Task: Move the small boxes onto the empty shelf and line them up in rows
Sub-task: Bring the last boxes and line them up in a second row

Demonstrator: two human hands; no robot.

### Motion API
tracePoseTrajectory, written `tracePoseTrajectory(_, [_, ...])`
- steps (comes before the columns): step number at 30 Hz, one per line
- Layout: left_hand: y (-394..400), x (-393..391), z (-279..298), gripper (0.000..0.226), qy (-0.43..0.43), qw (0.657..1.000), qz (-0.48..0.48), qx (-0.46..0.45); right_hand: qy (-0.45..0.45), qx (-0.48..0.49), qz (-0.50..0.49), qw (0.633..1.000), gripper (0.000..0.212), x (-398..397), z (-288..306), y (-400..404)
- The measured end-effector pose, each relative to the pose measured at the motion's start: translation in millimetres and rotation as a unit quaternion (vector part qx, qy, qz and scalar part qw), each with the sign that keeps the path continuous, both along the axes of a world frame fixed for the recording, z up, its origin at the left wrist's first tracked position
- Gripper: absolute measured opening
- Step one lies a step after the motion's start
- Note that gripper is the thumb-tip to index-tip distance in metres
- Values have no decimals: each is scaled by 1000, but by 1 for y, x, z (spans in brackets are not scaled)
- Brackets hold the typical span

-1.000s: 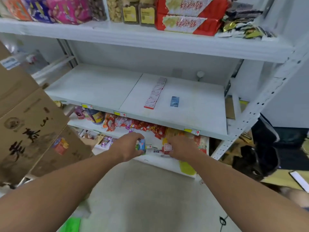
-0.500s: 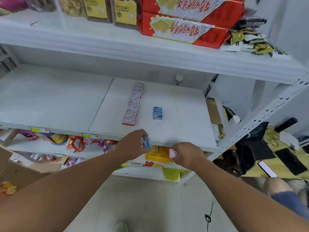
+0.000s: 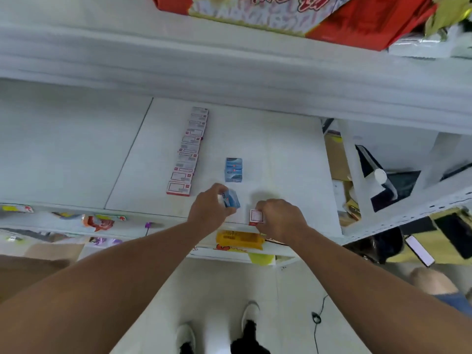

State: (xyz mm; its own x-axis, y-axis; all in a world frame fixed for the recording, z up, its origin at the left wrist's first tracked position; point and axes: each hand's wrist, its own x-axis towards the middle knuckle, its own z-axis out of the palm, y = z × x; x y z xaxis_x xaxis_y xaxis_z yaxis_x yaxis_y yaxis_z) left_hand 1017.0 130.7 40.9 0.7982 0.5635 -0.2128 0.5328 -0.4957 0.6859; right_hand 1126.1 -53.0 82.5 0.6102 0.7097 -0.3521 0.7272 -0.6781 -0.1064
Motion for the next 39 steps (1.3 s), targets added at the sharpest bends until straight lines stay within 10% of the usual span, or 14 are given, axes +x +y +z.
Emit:
tracePoseTrajectory(15, [2,-3,-23,86,75,994,18,80,9,31,21,999,38,7,-26,15])
tracePoseTrajectory(24, [20,-36,-14,36,71,993,-52,81,27,60,-24,998,42,-35,-28,45])
tracePoseTrajectory(39, [19,-42,-16,38,17,998,-38,49,0,167,-141,976,56,-51,-41,59])
